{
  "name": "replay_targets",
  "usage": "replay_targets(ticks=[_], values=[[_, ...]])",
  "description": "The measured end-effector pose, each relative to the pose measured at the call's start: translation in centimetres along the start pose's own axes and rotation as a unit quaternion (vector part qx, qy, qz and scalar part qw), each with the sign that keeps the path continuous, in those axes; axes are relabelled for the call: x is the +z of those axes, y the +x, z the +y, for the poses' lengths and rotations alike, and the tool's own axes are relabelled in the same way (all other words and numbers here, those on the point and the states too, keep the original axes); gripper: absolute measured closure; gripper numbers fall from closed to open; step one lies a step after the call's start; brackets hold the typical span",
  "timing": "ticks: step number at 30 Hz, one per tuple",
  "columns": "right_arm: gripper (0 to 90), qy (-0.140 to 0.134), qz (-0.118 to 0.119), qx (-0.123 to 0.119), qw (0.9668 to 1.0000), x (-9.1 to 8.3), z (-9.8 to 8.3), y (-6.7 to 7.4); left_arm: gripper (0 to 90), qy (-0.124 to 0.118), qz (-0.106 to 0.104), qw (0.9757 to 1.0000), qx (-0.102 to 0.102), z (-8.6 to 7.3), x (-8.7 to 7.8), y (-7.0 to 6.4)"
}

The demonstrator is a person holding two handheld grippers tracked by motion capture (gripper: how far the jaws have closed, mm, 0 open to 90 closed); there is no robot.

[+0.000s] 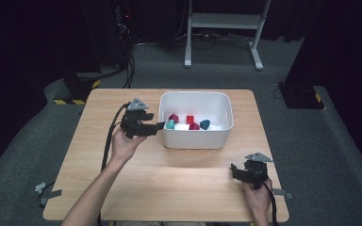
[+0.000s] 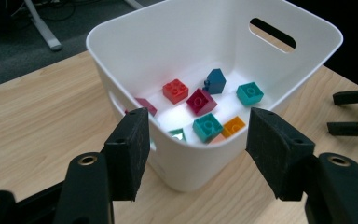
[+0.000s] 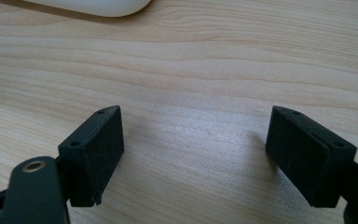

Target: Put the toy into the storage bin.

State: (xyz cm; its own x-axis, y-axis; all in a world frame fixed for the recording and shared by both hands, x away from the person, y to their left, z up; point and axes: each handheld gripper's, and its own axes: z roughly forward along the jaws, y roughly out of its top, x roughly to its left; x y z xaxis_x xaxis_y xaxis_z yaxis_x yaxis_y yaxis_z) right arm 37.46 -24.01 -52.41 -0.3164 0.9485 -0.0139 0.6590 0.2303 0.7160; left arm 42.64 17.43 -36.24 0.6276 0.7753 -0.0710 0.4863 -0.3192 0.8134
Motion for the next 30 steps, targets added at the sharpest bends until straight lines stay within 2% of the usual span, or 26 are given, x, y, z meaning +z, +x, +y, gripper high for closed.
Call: replay_targets(ticks=[1,2,4,11,20,25,30], values=[[19.1,0.0,0.0,0.001,1.0,0.0,0.0,0.0,39.4,0.0,0.0,1.0,0.0,0.0,0.0,0.0],[19.1,0.0,0.0,0.001,1.0,0.0,0.0,0.0,39.4,-0.004,0.008,1.0,0.0,-0.9,-0.8,0.0],[19.1,0.0,0.0,0.001,1.0,0.0,0.0,0.0,39.3,-0.006,0.013,0.9999,-0.001,-1.8,-1.4,0.0],[19.1,0.0,0.0,0.0,1.0,0.0,0.0,0.0,39.1,-0.006,0.02,0.9996,-0.017,-4.8,-2.7,0.3],[19.1,0.0,0.0,0.001,1.0,0.0,0.0,0.0,38.8,-0.007,0.026,0.9986,-0.046,-8.0,-3.4,0.9],[19.1,0.0,0.0,0.001,1.0,0.0,0.0,0.0,38.7,-0.004,0.032,0.9982,-0.051,-9.2,-3.4,1.1],[19.1,0.0,0.0,0.001,1.0,0.0,0.0,0.0,38.4,0.003,0.037,0.9972,-0.065,-11.3,-3.0,1.3]])
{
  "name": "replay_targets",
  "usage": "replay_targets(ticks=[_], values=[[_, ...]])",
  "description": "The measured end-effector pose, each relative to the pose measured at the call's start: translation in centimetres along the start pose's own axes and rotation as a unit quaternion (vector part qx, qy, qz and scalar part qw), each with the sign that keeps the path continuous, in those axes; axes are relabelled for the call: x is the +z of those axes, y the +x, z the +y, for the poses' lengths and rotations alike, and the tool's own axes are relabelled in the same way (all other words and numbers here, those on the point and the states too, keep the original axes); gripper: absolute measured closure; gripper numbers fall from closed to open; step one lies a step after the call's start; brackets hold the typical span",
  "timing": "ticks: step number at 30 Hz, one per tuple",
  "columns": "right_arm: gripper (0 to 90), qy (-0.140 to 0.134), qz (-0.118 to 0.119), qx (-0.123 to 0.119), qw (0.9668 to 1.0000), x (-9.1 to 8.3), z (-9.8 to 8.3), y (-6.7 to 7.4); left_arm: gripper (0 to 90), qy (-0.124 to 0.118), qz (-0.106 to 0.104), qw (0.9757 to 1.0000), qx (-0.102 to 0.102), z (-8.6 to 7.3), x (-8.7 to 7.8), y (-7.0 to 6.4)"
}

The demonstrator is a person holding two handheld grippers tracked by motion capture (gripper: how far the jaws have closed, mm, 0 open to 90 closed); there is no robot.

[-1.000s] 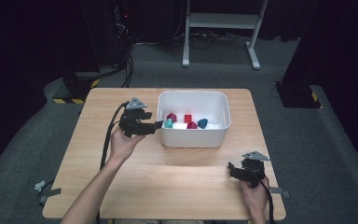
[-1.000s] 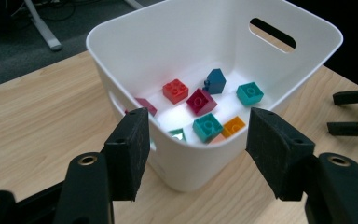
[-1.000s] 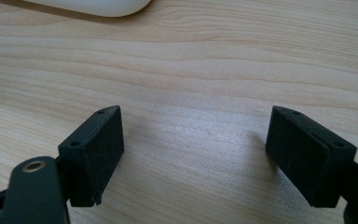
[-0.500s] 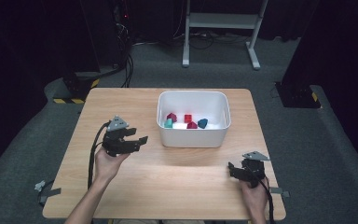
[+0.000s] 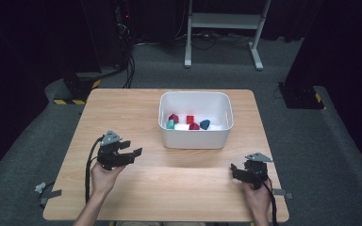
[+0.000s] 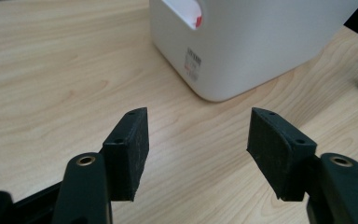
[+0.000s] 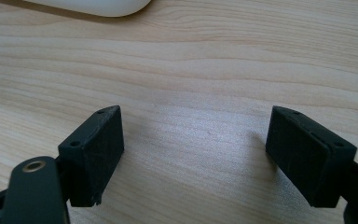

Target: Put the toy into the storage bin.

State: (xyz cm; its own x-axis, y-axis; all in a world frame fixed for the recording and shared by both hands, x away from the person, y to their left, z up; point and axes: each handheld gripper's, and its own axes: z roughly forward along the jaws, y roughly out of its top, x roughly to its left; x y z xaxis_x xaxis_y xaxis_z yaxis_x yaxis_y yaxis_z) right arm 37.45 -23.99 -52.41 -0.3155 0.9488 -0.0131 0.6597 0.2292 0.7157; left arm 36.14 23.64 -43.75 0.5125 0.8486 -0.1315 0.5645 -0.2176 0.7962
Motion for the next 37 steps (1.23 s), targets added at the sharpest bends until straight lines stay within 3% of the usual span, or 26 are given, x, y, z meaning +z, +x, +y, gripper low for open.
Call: replay_targets(ticks=[19,24,26,27,30,37], values=[[19.1,0.0,0.0,0.0,1.0,0.0,0.0,0.0,36.9,0.04,0.046,0.998,-0.014,-5.6,3.4,0.7],[19.1,0.0,0.0,0.0,1.0,0.0,0.0,0.0,35.9,0.051,0.068,0.9963,-0.016,-6.5,4.3,1.2],[19.1,0.0,0.0,0.0,1.0,0.0,0.0,0.0,34.5,0.065,0.095,0.9933,0.006,-6.8,4.8,1.0],[19.1,0.0,0.0,0.0,1.0,0.0,0.0,0.0,32.3,0.047,0.093,0.9945,0.008,-7.1,5.0,1.1],[19.1,0.0,0.0,0.0,1.0,0.0,0.0,0.0,31.4,0.037,0.098,0.9945,0.005,-7.3,5.1,1.1],[19.1,0.0,0.0,-0.001,1.0,0.0,0.0,0.0,29.3,0.039,0.096,0.9946,0.005,-7.3,5.1,1.0]])
